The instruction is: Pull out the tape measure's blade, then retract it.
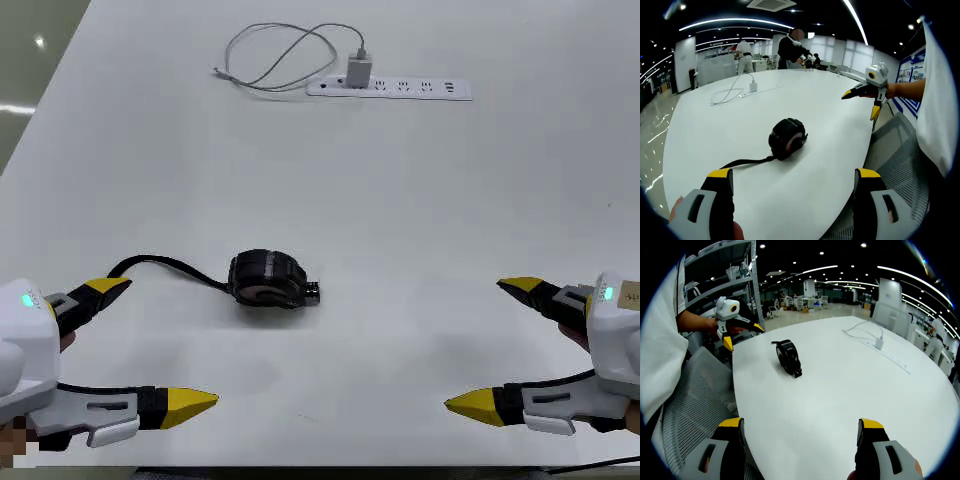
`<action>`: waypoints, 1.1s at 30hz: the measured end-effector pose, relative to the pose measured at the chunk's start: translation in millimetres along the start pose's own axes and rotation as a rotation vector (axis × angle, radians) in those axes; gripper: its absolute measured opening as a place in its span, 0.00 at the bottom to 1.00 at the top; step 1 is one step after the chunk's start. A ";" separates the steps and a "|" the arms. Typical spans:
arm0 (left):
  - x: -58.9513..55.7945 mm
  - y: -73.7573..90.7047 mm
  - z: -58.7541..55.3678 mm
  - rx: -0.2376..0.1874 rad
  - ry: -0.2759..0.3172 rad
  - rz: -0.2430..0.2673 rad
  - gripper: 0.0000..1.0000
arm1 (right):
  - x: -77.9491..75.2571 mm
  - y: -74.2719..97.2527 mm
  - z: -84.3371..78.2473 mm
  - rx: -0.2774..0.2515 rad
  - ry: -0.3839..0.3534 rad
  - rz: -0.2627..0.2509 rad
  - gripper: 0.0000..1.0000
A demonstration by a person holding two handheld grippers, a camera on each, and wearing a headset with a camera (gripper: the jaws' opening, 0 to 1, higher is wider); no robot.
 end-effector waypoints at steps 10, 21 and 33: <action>0.9 0.5 1.5 -0.001 -0.006 0.010 0.99 | 1.0 -0.1 -0.7 0.002 0.002 -0.002 0.93; 1.6 -0.2 2.8 0.001 -0.007 0.011 0.99 | 1.3 0.0 -1.1 0.006 0.002 -0.001 0.93; 1.5 -6.7 4.0 0.021 -0.033 -0.005 0.99 | -1.0 -2.5 1.8 -0.014 0.007 0.000 0.87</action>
Point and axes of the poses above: the centre of the closed fingertips' face, and the gripper's own axes: y roughly backward along the fingers, x roughly to its left, z roughly out of its top, the point moved 6 cm from there along y, roughly backward along the fingers, and after that the axes turned 11 degrees about y, right-handed, at the moved point
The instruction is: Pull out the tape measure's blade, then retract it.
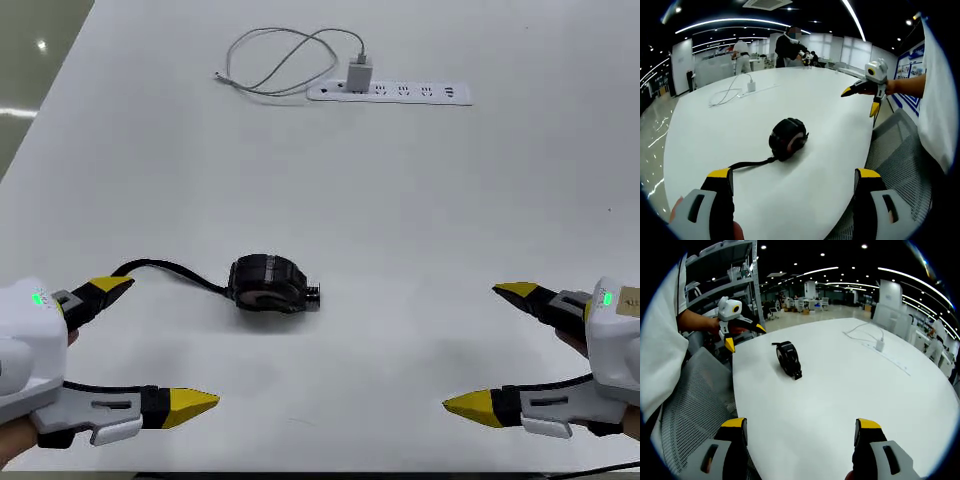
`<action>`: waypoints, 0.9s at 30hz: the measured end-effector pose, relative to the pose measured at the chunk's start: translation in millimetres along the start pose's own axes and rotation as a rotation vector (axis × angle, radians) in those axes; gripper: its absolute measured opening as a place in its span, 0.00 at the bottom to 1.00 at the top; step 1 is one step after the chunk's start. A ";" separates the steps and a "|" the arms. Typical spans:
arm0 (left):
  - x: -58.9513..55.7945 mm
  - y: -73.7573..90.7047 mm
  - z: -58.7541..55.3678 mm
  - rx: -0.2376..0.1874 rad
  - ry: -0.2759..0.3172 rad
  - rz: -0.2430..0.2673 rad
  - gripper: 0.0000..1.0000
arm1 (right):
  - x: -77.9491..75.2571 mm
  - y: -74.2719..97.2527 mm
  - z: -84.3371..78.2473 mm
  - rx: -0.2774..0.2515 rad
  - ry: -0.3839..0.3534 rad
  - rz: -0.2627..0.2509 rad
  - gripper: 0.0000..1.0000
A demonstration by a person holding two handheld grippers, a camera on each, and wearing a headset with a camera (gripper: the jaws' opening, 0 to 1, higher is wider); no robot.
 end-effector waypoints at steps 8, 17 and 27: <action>2.8 -14.3 7.5 0.021 -0.048 -0.028 0.99 | -5.5 -10.4 5.4 -0.001 0.028 0.024 0.86; 6.9 -34.3 18.7 0.060 -0.115 -0.075 0.99 | -14.4 -26.0 13.7 -0.003 0.054 0.063 0.85; 14.6 -51.6 25.3 0.114 -0.190 -0.117 0.99 | -19.6 -45.2 19.7 0.006 0.098 0.114 0.85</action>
Point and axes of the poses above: the centre of the closed fingertips' face, and the gripper's own axes: y roughly backward along the fingers, x roughly to its left, z roughly out of its top, the point moved 6 cm from there along y, roughly backward along the fingers, and after that the axes turned 11 degrees about y, right-handed, at the moved point
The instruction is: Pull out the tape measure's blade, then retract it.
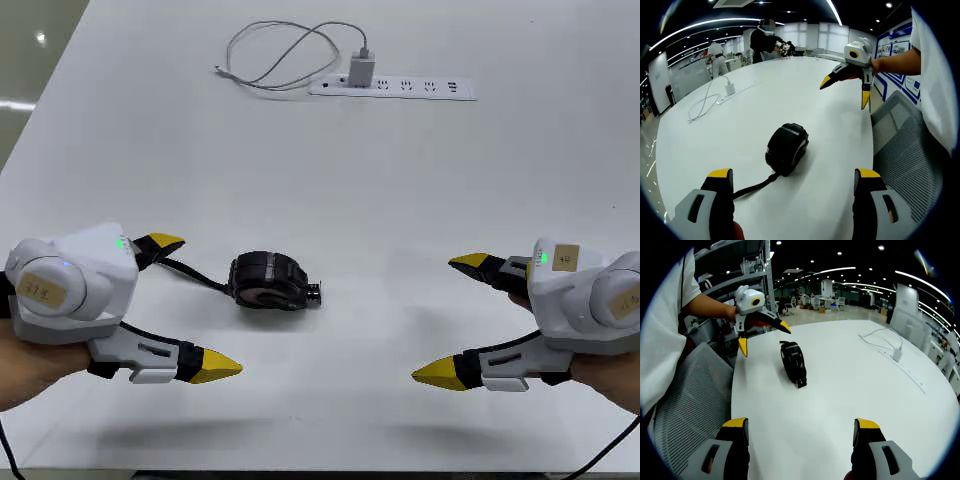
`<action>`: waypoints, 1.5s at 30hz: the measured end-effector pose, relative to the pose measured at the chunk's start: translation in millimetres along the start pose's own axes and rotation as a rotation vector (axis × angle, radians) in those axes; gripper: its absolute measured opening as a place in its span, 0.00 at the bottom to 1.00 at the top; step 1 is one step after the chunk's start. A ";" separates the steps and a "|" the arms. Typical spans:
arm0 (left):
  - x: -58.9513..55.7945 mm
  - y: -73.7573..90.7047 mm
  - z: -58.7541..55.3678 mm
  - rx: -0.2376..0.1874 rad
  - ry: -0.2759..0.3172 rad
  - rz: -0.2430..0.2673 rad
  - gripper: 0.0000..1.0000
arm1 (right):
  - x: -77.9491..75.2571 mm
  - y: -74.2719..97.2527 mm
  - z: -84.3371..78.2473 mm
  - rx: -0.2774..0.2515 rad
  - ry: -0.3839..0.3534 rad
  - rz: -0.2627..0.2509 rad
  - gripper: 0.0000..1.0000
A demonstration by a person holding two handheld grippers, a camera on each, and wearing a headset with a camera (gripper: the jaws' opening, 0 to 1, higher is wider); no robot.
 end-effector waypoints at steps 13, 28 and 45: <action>11.8 -21.1 3.6 0.080 -0.039 -0.052 0.88 | -10.5 -16.4 1.8 0.026 0.044 0.053 0.85; 21.5 -42.2 5.1 0.145 -0.103 -0.066 0.56 | -17.7 -28.6 4.4 0.023 0.046 0.076 0.85; 22.3 -57.1 7.8 0.158 -0.163 -0.104 0.31 | -23.4 -39.1 5.2 0.015 0.038 0.097 0.84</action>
Point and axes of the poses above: the centre of the closed fingertips' face, and the gripper's own axes: y roughly backward along the fingers, x roughly to its left, z roughly out of its top, the point moved 6 cm from there along y, roughly backward along the fingers, and after that the axes turned 11 degrees about y, right-handed, at the moved point
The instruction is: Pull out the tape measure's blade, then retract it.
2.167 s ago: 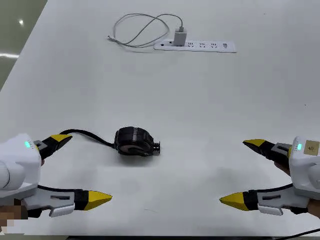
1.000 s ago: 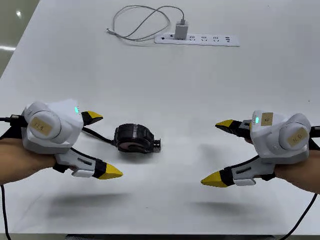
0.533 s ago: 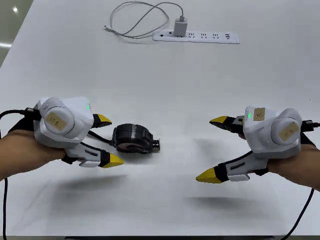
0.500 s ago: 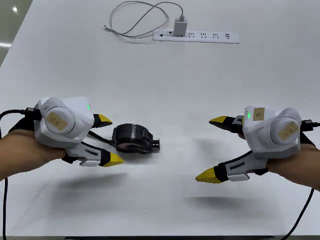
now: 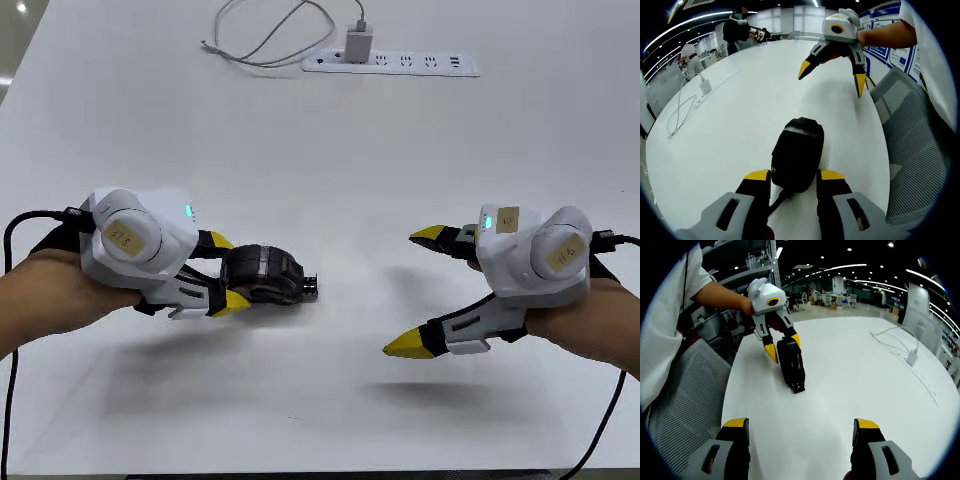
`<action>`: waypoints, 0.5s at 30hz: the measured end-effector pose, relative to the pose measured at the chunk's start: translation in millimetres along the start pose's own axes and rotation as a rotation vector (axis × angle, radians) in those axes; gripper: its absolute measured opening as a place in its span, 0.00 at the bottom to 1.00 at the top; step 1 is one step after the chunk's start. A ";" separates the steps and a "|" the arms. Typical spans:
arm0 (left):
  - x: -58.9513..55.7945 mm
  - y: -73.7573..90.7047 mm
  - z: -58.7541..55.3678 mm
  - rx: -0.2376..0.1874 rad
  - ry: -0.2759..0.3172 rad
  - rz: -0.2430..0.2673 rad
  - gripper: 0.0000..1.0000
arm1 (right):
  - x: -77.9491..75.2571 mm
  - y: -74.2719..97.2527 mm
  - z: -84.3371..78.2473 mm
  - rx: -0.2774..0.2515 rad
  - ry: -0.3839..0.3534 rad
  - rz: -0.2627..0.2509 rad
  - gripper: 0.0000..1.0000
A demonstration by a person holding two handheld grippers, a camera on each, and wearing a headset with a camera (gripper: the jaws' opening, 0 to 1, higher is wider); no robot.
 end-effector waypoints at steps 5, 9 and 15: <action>1.4 -1.6 -0.7 0.004 -0.013 0.005 0.28 | 0.5 -3.4 -0.2 0.002 0.001 0.010 0.83; 2.1 -2.0 -0.9 0.003 -0.011 0.000 0.27 | 0.4 -5.2 0.3 0.002 0.003 0.011 0.82; 2.0 -1.9 -1.1 0.008 -0.024 0.004 0.27 | -1.1 -9.0 1.9 0.000 0.018 0.012 0.81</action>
Point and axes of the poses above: the centre of the closed fingertips' face, and the gripper's own axes: y roughly backward along the fingers, x roughly to its left, z roughly out of its top, the point moved 6 cm from there along y, roughly backward along the fingers, and after that the axes turned 11 degrees about y, right-handed, at the moved point
